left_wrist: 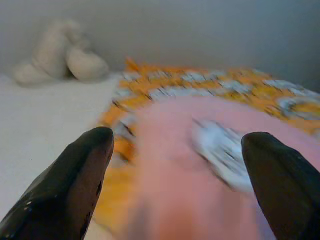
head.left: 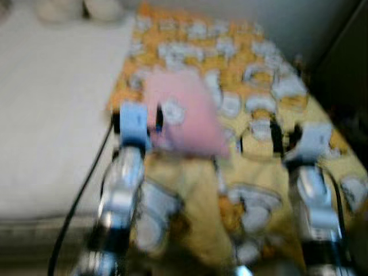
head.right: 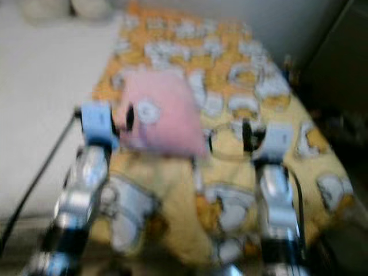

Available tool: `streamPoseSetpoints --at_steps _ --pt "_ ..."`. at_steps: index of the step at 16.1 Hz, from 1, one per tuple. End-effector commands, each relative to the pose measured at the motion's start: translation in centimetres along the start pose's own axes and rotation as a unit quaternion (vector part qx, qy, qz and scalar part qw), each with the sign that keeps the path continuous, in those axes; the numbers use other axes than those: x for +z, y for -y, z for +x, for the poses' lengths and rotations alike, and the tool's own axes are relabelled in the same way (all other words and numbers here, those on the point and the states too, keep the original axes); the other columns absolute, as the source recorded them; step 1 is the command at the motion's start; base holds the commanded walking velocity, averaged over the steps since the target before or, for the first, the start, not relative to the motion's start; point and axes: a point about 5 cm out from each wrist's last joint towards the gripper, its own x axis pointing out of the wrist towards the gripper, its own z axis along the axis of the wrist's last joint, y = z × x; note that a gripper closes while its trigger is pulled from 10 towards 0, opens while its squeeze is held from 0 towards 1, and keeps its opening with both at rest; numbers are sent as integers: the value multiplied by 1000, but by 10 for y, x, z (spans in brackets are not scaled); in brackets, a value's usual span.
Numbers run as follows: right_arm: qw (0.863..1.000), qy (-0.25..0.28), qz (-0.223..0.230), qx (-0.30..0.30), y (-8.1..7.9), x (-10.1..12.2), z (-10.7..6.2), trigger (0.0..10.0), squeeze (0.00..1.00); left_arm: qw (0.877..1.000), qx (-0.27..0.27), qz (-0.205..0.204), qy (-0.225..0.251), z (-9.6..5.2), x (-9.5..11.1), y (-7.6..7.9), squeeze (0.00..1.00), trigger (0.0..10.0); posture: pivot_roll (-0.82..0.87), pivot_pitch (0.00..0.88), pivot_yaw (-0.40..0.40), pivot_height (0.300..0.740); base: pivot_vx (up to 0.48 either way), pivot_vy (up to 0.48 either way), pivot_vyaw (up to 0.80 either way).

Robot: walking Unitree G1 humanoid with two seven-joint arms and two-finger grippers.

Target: Clean up the room

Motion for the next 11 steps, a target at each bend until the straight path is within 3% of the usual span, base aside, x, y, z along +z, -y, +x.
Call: streamPoseSetpoints --at_steps 1,4,9,11 --pt "1000 -16 19 12 -8 -8 -1 10000 0 1000 -4 -17 15 -4 8 1 0 10000 20 14 -76 740 0 0 0" --pt "998 -18 43 45 -26 -6 14 10000 0 999 13 -20 25 13 18 -4 0 10000 32 0 -66 740 400 -86 0" --pt "998 -4 43 53 -36 2 20 10000 0 998 5 -10 55 22 35 -6 0 10000 13 0 -50 740 446 0 0" --pt "997 19 31 62 -39 14 25 10000 0 997 25 -17 65 27 42 -11 0 10000 6 0 -48 740 463 0 0"
